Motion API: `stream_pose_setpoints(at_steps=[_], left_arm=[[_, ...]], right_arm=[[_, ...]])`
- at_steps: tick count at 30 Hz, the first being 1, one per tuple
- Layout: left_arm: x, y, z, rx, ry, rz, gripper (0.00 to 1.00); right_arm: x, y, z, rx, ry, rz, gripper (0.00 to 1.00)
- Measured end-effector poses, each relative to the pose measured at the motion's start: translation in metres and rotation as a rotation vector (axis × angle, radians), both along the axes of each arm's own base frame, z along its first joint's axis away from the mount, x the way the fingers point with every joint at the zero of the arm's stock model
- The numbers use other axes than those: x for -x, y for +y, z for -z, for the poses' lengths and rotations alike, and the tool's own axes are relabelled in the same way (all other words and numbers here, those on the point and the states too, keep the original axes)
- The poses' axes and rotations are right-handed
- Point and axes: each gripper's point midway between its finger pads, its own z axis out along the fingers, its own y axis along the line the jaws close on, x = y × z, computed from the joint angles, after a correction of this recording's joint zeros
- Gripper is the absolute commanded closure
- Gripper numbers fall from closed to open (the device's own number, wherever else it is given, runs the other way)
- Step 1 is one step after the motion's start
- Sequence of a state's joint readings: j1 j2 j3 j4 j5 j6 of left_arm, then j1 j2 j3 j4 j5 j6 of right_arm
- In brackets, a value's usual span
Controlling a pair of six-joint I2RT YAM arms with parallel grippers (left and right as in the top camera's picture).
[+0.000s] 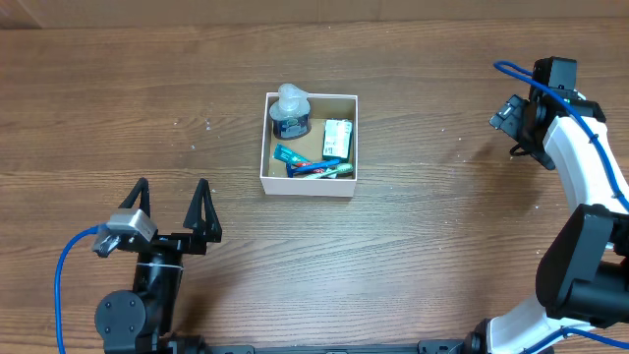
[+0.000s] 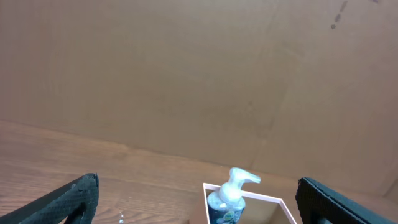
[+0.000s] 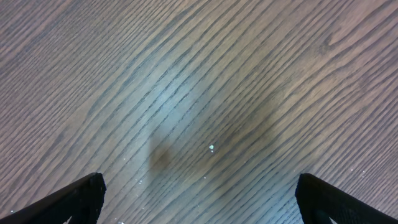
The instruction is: Pack container
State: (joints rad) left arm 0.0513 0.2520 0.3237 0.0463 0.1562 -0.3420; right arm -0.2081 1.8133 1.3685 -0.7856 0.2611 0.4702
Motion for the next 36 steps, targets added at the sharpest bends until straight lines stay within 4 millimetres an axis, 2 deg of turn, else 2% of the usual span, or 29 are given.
stream_pose_setpoints(at_steps=[8, 12, 15, 20, 23, 28, 36], left_arm=[[0.009, 0.01, 0.018, 0.017, 0.025, -0.075, 0.0], [0.006, 0.011, 0.056, 0.06, 0.064, -0.079, 0.0], [0.006, 0.012, 0.064, 0.066, 0.069, -0.085, 0.0], [0.002, 0.013, 0.098, 0.087, 0.106, -0.092, 0.0], [0.001, 0.014, 0.103, 0.09, 0.114, -0.096, 0.0], [0.001, 0.018, 0.128, 0.087, 0.198, -0.124, 0.0], [0.001, 0.019, 0.13, 0.083, 0.207, -0.129, 0.0]], right_arm=[[0.0, 0.0, 0.0, 0.0, 0.0, 0.0, 0.0], [0.0, 0.0, 0.0, 0.0, 0.0, -0.001, 0.0], [0.0, 0.0, 0.0, 0.0, 0.0, 0.0, 0.0], [0.0, 0.0, 0.0, 0.0, 0.0, 0.0, 0.0], [0.0, 0.0, 0.0, 0.0, 0.0, 0.0, 0.0], [0.0, 0.0, 0.0, 0.0, 0.0, 0.0, 0.0], [0.0, 0.0, 0.0, 0.001, 0.001, -0.001, 0.0]])
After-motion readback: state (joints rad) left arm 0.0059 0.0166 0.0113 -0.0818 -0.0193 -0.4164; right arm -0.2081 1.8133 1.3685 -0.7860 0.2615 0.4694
